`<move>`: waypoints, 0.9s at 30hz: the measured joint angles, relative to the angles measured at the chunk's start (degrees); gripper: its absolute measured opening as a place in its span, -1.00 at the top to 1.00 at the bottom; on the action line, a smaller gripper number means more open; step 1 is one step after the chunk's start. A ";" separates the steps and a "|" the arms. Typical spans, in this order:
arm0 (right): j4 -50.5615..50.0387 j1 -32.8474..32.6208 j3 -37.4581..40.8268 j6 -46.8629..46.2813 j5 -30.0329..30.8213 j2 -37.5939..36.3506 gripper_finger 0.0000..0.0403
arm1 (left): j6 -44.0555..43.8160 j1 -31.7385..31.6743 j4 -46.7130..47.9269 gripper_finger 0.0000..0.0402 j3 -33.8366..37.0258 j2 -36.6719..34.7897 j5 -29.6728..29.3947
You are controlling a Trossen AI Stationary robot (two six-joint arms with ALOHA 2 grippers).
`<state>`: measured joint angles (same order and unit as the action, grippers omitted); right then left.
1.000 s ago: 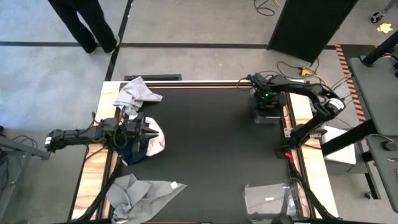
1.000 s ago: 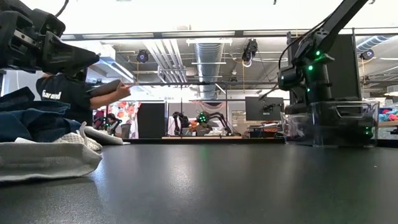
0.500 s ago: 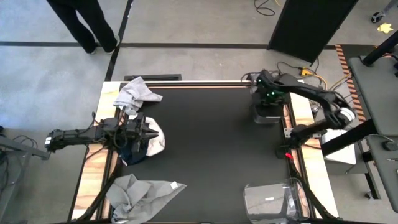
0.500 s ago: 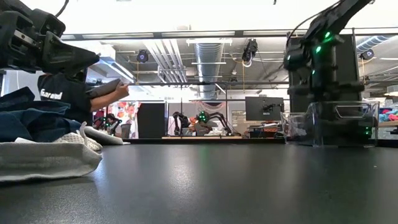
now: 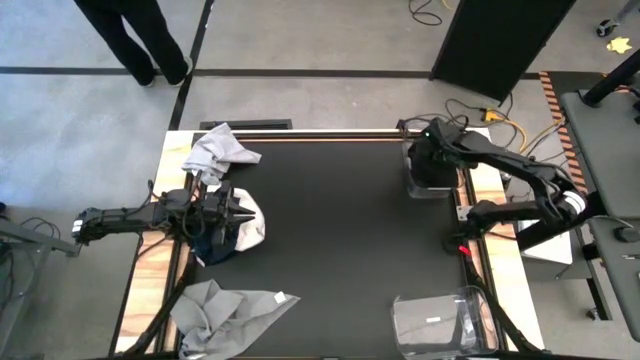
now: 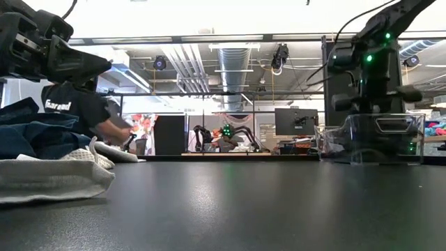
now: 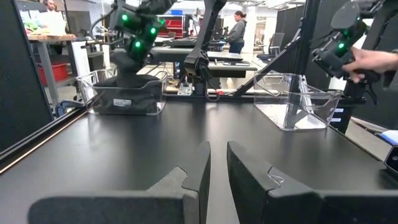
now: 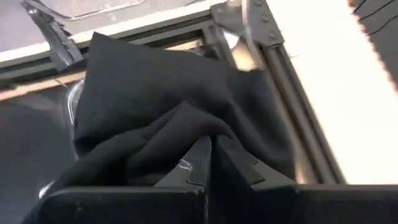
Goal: Sort towels by color in basket
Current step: Put the black towel into the top transparent bin
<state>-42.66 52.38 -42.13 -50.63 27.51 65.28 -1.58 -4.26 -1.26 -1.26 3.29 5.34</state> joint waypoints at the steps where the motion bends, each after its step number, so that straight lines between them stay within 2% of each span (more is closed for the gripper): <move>1: 2.25 0.00 0.92 -0.37 -0.37 0.54 0.91 | 0.00 -0.01 0.00 0.80 0.00 0.00 0.00; 3: 5.93 0.00 2.15 -0.69 -2.74 2.04 0.91 | 0.00 0.01 0.00 0.80 0.00 0.00 0.00; 8: 7.19 0.17 2.67 -1.38 -11.68 7.97 0.91 | 0.00 -0.01 0.00 0.80 0.00 0.00 0.00; 13: 7.99 0.16 2.41 -1.81 -14.08 11.99 0.91 | 0.00 0.00 0.00 0.80 0.00 0.00 0.00; 17: 7.96 0.19 1.78 2.00 -15.53 11.75 0.87 | 0.00 -0.01 0.00 0.80 0.00 0.00 0.00; 21: 6.97 0.00 0.35 4.37 -16.41 8.58 0.70 | 0.00 -0.01 0.00 0.80 0.00 0.00 0.00; 27: 7.23 0.00 -1.88 5.66 -15.76 2.86 0.32 | 0.00 0.01 0.00 0.80 0.00 0.00 0.01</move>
<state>-35.42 52.38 -44.01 -44.97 11.74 68.13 -1.58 -4.25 -1.26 -1.26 3.29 5.35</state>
